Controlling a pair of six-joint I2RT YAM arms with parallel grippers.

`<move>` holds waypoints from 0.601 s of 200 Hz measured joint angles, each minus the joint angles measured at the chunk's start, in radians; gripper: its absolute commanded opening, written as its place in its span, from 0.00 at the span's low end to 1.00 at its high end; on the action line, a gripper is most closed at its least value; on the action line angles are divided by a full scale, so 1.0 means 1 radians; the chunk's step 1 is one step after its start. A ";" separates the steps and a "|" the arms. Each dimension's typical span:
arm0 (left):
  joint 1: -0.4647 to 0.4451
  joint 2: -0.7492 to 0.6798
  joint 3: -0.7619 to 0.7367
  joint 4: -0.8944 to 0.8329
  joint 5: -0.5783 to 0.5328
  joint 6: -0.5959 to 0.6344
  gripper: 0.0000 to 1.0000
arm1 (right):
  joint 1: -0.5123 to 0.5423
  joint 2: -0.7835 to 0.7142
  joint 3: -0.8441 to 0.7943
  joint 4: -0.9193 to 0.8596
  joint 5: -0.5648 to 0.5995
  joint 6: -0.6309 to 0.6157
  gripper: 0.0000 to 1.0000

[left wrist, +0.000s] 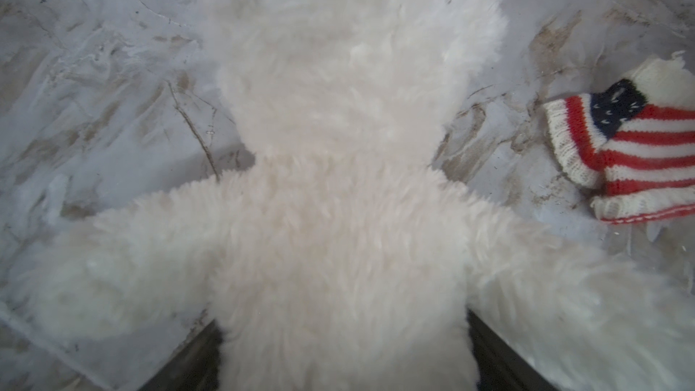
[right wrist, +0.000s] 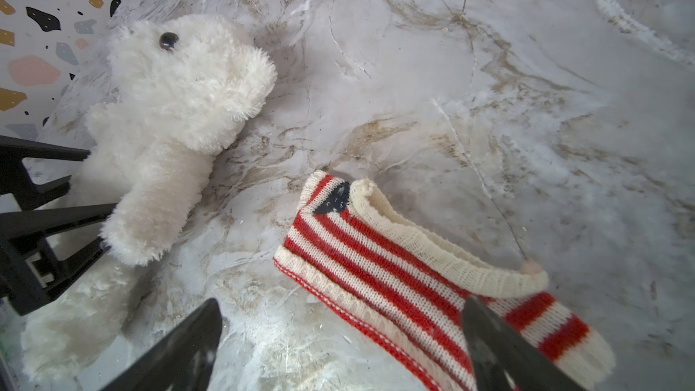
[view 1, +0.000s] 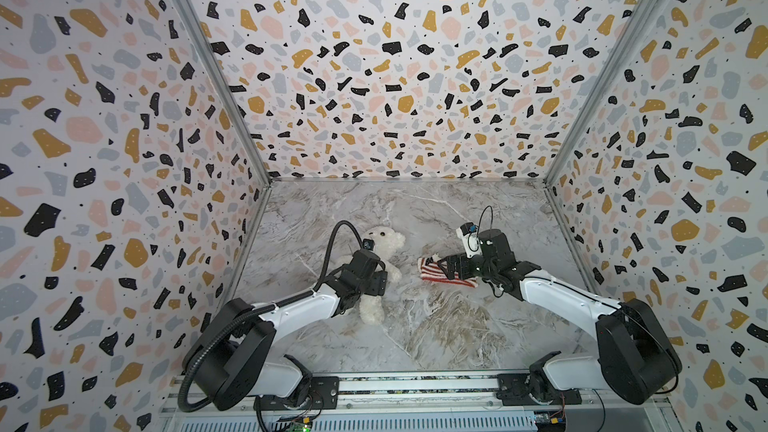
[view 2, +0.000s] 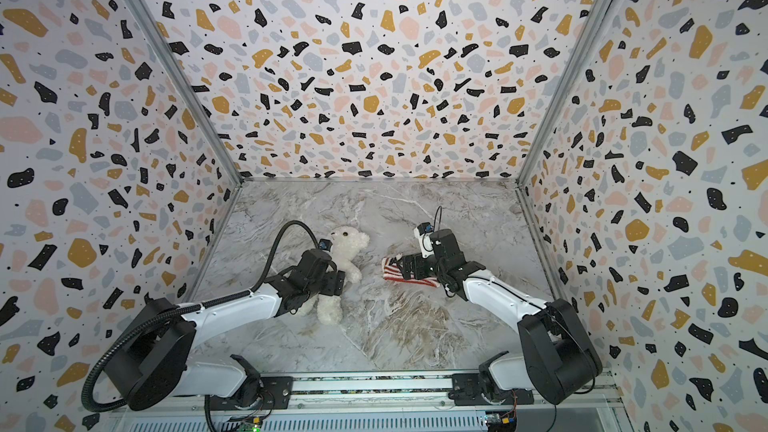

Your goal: Dress the teddy bear

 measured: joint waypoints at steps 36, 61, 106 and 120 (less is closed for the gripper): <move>-0.007 -0.056 -0.001 -0.018 0.029 -0.010 1.00 | 0.000 0.000 0.000 0.000 -0.002 0.000 1.00; -0.008 -0.081 0.010 -0.032 0.044 -0.019 1.00 | 0.000 0.000 0.000 0.000 -0.003 -0.001 1.00; 0.002 -0.032 0.110 -0.039 0.027 -0.017 1.00 | 0.000 0.002 -0.001 0.001 -0.003 -0.003 1.00; 0.015 0.012 0.139 -0.027 0.026 -0.015 1.00 | 0.000 0.002 -0.003 0.002 -0.004 -0.003 1.00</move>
